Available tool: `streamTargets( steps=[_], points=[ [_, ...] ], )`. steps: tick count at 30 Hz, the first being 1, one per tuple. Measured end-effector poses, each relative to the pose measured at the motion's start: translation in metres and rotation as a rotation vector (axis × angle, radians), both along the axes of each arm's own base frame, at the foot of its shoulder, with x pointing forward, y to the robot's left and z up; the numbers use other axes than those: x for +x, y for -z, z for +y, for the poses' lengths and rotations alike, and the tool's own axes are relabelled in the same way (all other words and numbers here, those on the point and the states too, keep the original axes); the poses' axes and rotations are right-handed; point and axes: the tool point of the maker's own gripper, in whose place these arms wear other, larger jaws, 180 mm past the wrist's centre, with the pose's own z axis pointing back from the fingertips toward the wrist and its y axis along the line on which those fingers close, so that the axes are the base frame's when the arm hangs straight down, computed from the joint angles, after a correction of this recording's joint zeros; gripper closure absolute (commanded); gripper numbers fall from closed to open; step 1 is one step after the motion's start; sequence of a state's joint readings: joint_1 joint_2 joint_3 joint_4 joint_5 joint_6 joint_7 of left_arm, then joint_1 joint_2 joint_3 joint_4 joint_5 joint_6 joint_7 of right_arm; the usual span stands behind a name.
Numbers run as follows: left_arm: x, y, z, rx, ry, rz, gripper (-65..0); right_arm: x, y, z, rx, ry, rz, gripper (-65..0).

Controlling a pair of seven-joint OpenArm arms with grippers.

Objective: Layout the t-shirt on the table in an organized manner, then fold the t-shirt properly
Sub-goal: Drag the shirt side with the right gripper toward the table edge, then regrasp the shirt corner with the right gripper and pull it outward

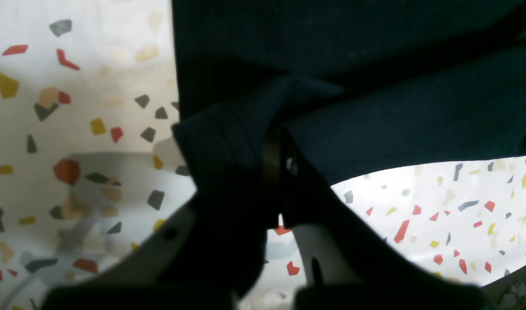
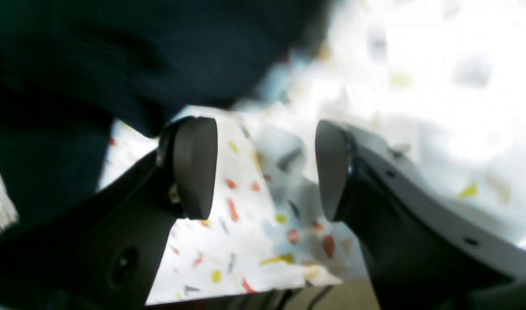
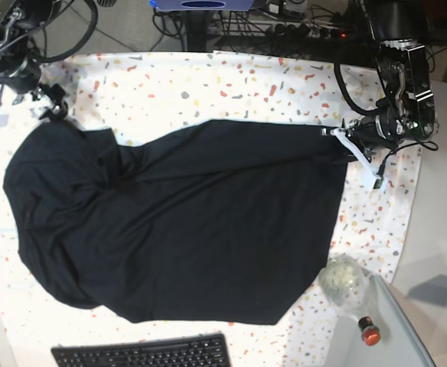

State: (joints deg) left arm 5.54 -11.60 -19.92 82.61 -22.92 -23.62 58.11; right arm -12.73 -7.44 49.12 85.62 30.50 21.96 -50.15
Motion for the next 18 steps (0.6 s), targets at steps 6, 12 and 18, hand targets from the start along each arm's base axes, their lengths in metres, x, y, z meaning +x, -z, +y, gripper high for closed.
streamTargets(
  steps=[6,12,18],
  points=[
    [0.0,0.0,0.0,0.0,0.0,0.0,0.0,0.016,0.004,0.008,0.036,-0.024,-0.038,-32.9],
    [0.0,0.0,0.0,0.0,0.0,0.0,0.0,0.02,0.008,0.012,0.056,-0.024,-0.031,-32.9],
    [-0.001,0.0,0.001,0.001,-0.001,0.001,0.0,0.031,0.013,0.006,0.063,0.011,-0.078,-32.7]
  ],
)
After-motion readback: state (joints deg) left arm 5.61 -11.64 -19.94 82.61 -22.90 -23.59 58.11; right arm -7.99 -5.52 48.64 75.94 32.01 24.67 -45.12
